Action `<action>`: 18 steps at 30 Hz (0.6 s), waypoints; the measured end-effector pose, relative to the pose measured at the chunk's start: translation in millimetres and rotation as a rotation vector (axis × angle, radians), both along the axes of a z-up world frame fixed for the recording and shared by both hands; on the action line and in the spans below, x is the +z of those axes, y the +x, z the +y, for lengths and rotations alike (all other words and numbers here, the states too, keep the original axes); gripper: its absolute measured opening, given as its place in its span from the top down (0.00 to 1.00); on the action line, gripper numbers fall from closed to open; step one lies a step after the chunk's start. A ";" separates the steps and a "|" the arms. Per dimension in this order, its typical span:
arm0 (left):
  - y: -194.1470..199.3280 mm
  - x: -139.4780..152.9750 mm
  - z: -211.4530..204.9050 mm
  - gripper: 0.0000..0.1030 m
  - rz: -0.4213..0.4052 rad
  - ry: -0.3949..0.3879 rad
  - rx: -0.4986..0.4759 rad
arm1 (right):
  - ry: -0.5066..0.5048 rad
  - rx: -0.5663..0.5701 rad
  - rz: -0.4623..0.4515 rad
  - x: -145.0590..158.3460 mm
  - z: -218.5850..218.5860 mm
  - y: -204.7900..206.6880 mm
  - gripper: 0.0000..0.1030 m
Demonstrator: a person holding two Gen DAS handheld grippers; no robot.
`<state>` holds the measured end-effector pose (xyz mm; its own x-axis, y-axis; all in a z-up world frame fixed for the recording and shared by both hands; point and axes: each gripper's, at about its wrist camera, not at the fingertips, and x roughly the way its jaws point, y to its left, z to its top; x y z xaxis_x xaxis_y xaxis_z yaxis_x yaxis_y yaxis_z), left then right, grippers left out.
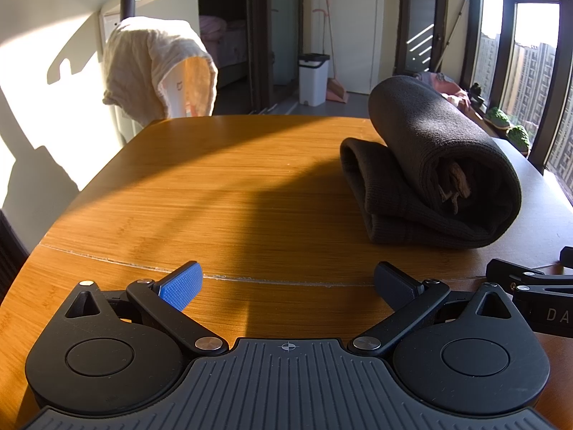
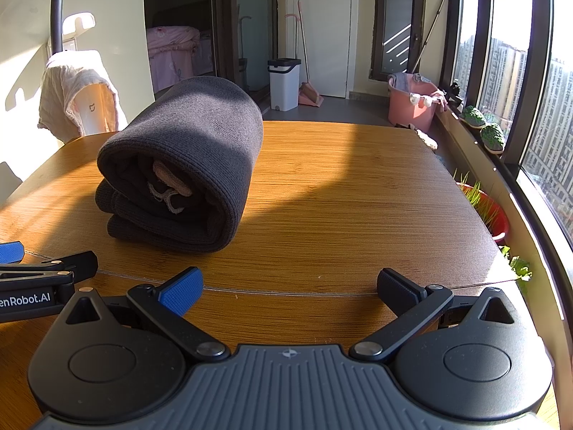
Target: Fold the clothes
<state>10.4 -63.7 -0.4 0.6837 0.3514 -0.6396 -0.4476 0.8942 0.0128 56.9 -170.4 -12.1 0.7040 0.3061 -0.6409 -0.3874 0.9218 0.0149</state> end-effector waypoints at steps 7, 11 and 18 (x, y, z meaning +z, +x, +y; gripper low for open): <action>0.3 -0.1 0.1 0.00 0.000 0.000 0.000 | 0.000 0.000 0.000 -0.1 0.3 -0.1 0.00; 0.5 0.0 0.4 0.00 0.000 0.000 -0.001 | 0.000 -0.002 0.000 -0.3 1.8 -0.5 0.00; 0.2 0.0 0.7 0.00 0.000 0.000 -0.002 | 0.000 -0.002 0.000 -0.4 2.1 -0.4 0.00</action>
